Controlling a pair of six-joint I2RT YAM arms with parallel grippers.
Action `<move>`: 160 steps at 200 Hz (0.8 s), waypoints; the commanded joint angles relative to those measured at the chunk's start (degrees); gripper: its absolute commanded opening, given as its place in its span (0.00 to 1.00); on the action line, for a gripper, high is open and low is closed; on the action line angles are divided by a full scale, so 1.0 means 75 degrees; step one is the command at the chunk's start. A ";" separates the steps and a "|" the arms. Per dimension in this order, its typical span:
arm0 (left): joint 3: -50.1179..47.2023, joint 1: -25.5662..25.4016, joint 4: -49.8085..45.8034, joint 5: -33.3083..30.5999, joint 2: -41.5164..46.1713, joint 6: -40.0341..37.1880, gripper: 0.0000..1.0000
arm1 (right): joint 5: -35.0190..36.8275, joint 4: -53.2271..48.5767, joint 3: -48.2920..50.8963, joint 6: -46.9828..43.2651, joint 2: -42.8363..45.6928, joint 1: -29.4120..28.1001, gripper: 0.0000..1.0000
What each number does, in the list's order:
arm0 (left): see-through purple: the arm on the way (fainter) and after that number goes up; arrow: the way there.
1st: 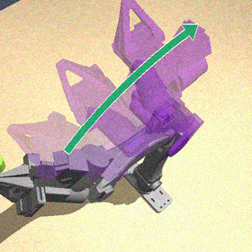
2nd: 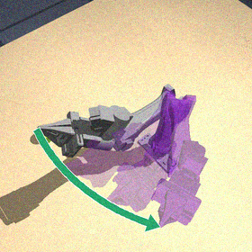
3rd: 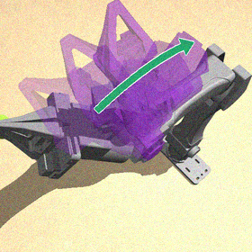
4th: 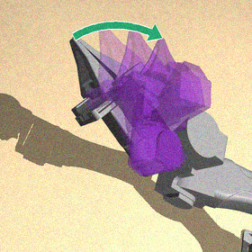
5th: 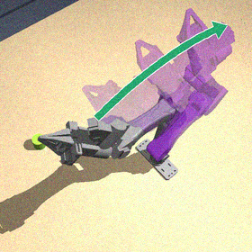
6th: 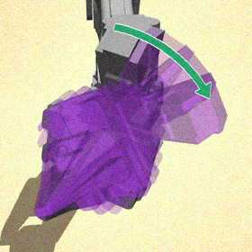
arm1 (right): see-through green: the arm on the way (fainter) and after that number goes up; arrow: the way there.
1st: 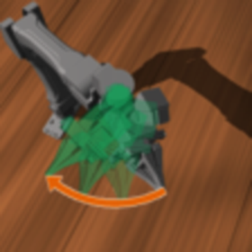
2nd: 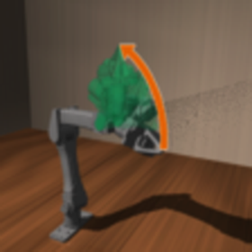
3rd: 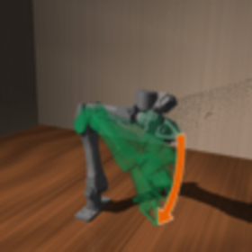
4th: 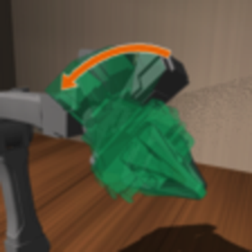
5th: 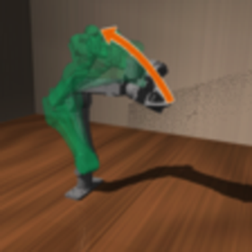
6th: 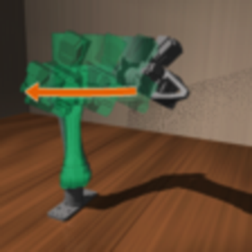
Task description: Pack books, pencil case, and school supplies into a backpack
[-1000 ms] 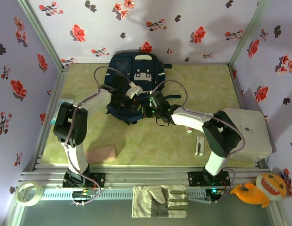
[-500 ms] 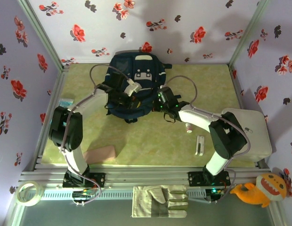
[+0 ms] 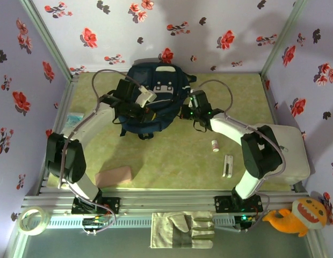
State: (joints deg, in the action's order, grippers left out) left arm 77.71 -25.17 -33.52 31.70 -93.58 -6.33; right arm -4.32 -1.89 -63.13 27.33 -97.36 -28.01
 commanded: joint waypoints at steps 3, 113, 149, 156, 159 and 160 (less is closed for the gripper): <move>0.0068 0.0277 -0.0579 0.0262 0.0799 0.0094 0.00 | 0.0546 -0.0197 -0.0369 -0.0114 -0.0236 0.0479 0.00; -0.0424 0.0433 -0.0551 0.0576 0.1138 0.0364 0.00 | 0.0376 -0.0544 -0.0862 0.0837 -0.0897 0.0957 0.00; -0.0356 0.0167 -0.0556 0.0477 0.0911 0.0387 0.00 | -0.0494 -0.0483 -0.0610 0.0785 -0.0287 0.1016 0.33; -0.0343 -0.0009 -0.0399 0.0227 0.0858 0.0553 0.00 | -0.0499 -0.0416 -0.0467 0.0799 -0.0057 0.1016 0.40; -0.0342 -0.0118 -0.0348 0.0147 0.0838 0.0605 0.00 | -0.0461 -0.0378 -0.0402 0.0816 0.0048 0.1016 0.43; -0.0342 -0.0145 -0.0325 0.0122 0.0834 0.0619 0.00 | -0.0447 -0.0368 -0.0375 0.0813 0.0081 0.1016 0.43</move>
State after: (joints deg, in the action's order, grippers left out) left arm 73.80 -23.53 -35.73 32.40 -87.74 -4.40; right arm -9.47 -4.56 -67.99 32.21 -103.04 -22.83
